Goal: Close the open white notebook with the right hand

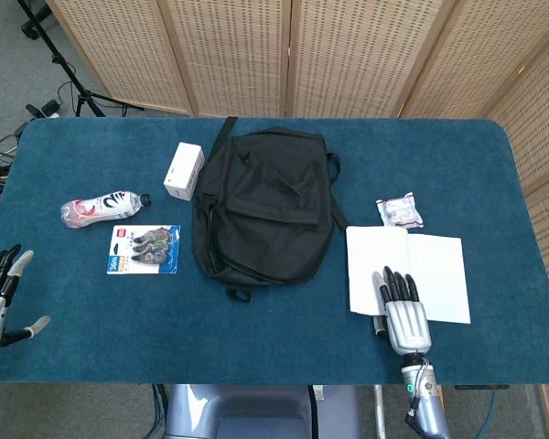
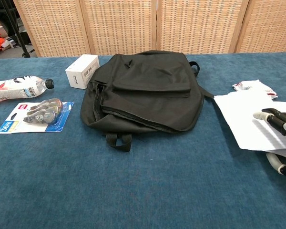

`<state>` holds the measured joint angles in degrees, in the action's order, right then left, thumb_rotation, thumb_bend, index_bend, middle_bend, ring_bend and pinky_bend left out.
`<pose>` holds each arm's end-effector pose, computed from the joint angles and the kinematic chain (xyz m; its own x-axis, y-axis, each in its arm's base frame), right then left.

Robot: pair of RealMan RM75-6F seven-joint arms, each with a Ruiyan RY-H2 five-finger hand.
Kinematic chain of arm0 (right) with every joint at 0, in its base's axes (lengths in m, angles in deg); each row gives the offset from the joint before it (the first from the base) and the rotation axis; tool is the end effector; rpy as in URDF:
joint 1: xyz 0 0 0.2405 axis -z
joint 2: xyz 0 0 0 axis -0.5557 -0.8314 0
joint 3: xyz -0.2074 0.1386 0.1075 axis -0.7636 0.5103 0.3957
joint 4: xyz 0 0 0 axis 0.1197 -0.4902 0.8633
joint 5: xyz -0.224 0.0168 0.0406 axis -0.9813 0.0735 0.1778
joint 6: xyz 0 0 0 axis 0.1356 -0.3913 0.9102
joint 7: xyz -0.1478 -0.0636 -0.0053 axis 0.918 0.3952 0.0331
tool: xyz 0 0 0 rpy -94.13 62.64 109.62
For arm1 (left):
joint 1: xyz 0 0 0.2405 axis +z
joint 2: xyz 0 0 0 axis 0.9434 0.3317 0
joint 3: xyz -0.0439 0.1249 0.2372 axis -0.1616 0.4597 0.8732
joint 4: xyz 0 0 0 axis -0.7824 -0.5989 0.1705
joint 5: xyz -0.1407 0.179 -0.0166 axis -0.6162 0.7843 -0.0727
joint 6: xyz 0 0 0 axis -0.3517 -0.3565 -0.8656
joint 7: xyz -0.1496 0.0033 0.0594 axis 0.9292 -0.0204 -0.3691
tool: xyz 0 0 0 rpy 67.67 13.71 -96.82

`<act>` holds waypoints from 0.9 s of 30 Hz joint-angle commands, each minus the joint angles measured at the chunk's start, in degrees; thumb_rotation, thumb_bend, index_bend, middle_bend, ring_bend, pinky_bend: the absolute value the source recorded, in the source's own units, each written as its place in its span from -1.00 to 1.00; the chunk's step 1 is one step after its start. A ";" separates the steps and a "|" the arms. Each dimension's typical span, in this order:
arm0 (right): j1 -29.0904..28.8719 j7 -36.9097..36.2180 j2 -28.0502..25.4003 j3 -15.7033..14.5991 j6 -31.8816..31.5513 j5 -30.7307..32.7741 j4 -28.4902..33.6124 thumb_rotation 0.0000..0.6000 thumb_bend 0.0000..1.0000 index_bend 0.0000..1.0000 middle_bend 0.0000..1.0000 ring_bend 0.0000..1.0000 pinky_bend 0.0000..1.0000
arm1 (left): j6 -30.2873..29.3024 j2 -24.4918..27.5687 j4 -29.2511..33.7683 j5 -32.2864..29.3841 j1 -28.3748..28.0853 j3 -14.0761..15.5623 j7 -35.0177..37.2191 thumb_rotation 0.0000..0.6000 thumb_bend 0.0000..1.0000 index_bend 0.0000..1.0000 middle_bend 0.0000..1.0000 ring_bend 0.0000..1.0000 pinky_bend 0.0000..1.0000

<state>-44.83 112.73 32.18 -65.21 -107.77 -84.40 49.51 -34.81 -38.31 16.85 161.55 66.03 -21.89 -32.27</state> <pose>-0.2666 -0.2303 -0.0496 0.4226 -0.1286 0.8971 -0.9059 -0.0304 0.4224 -0.3412 0.1944 0.1482 0.4210 -0.0679 0.9045 0.8994 -0.0981 -0.4259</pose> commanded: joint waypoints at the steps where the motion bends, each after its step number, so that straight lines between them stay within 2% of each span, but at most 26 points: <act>1: 0.10 -0.41 -0.10 -0.07 0.01 0.15 0.17 1.00 0.14 -1.00 -1.00 -1.00 -1.00 | 0.01 -0.01 0.01 0.01 0.00 0.01 -0.03 0.84 -0.87 -1.00 -1.00 -1.00 -1.00; 7: 0.61 -0.51 -0.23 -0.04 -0.74 0.61 0.93 1.00 0.14 -1.00 -1.00 -1.00 -1.00 | -0.16 -0.01 0.02 0.06 0.04 -0.02 0.01 0.84 -0.87 -1.00 -1.00 -1.00 -1.00; 14: 1.76 -5.56 -0.88 0.64 -1.20 1.94 3.59 1.00 0.12 -1.00 -1.00 -1.00 -1.00 | -0.19 -0.02 0.06 0.22 0.05 0.06 -0.10 0.84 -0.87 -1.00 -1.00 -1.00 -1.00; 27: 2.33 -7.90 -1.41 1.11 -2.80 1.47 4.68 1.00 0.09 -1.00 -1.00 -1.00 -1.00 | -0.36 -0.11 0.07 0.36 0.07 0.06 -0.16 0.84 -0.87 -1.00 -1.00 -1.00 -1.00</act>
<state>-42.57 104.90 30.78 -64.11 -110.45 -82.84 54.16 -35.17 -38.42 16.91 161.91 66.10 -21.83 -32.42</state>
